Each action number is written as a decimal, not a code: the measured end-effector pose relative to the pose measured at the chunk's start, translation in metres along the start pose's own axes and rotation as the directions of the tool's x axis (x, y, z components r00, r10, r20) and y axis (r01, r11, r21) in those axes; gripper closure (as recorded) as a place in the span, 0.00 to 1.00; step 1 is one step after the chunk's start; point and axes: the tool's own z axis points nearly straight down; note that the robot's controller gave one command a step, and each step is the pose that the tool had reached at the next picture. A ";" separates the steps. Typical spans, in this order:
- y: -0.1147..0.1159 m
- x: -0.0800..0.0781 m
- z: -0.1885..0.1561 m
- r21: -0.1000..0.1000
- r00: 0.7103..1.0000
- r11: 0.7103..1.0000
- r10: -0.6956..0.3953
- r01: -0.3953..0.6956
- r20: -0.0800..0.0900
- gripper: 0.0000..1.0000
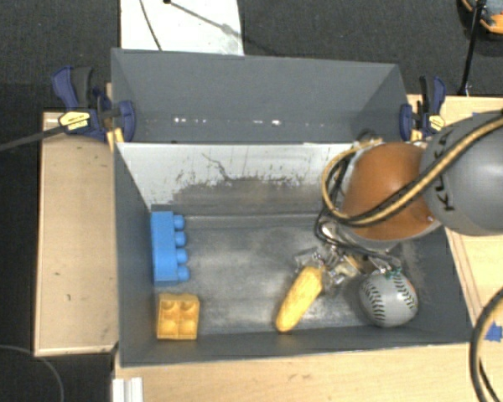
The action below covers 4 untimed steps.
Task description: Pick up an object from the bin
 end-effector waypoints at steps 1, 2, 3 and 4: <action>0.001 0.001 -0.005 -0.003 1.000 1.000 0.000 0.000 -0.004 1.00; 0.001 0.002 -0.023 -0.003 1.000 1.000 0.001 -0.001 -0.006 1.00; 0.000 0.001 -0.040 -0.001 1.000 1.000 0.002 -0.002 -0.003 1.00; 0.000 0.000 -0.054 0.000 1.000 1.000 0.003 -0.003 -0.002 1.00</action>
Offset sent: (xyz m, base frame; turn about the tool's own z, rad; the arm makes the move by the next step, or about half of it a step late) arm 0.0001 -0.0001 0.0567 0.0000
